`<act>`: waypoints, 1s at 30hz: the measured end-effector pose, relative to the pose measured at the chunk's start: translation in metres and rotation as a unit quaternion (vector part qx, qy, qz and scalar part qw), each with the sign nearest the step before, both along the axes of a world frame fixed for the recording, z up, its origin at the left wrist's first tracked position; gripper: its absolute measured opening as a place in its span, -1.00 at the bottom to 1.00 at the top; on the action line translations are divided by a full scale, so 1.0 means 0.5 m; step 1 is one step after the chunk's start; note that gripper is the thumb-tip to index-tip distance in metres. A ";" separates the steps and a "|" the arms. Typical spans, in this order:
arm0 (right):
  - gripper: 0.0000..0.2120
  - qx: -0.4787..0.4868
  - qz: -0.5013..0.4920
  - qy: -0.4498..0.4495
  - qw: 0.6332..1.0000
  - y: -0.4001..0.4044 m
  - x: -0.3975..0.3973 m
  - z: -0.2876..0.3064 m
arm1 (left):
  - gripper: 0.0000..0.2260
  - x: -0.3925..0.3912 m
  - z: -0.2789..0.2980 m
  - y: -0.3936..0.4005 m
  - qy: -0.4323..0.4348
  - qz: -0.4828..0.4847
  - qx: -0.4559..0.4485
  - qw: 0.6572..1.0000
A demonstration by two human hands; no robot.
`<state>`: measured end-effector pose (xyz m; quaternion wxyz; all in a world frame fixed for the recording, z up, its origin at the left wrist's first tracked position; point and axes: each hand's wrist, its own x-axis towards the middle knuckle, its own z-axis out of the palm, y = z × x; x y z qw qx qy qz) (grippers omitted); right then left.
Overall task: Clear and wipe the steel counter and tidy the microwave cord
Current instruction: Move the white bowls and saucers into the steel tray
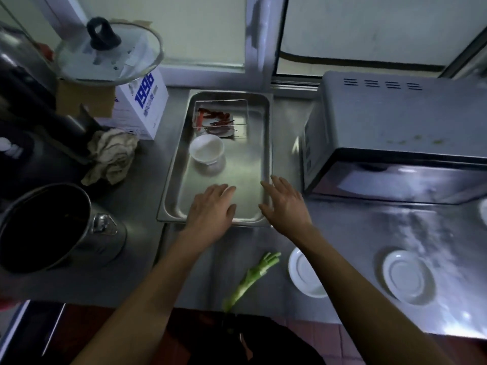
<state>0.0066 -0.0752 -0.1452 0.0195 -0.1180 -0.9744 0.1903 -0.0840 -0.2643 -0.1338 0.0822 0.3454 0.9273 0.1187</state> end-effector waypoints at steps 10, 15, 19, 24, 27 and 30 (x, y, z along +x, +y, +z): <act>-0.52 0.012 -0.133 -0.038 0.990 -0.018 0.279 0.039 | -0.58 0.154 -0.002 0.041 -0.026 -0.104 0.059 0.992; -0.52 0.019 -0.201 -0.037 0.979 0.007 0.407 0.065 | -0.55 0.244 0.009 0.118 -0.023 -0.171 0.072 0.982; -0.50 0.003 -0.279 -0.015 0.960 0.044 0.517 0.064 | -0.55 0.318 0.019 0.190 -0.022 -0.233 0.055 0.971; -0.51 -0.010 -0.352 -0.002 0.936 0.102 0.660 0.046 | -0.56 0.431 0.021 0.308 -0.026 -0.298 0.055 0.953; -0.50 -0.014 -0.392 0.002 0.920 0.156 0.758 0.043 | -0.58 0.523 0.030 0.397 -0.029 -0.332 0.056 0.941; -0.50 -0.024 -0.435 0.001 0.900 0.218 0.864 0.050 | -0.59 0.619 0.035 0.489 -0.021 -0.367 0.043 0.929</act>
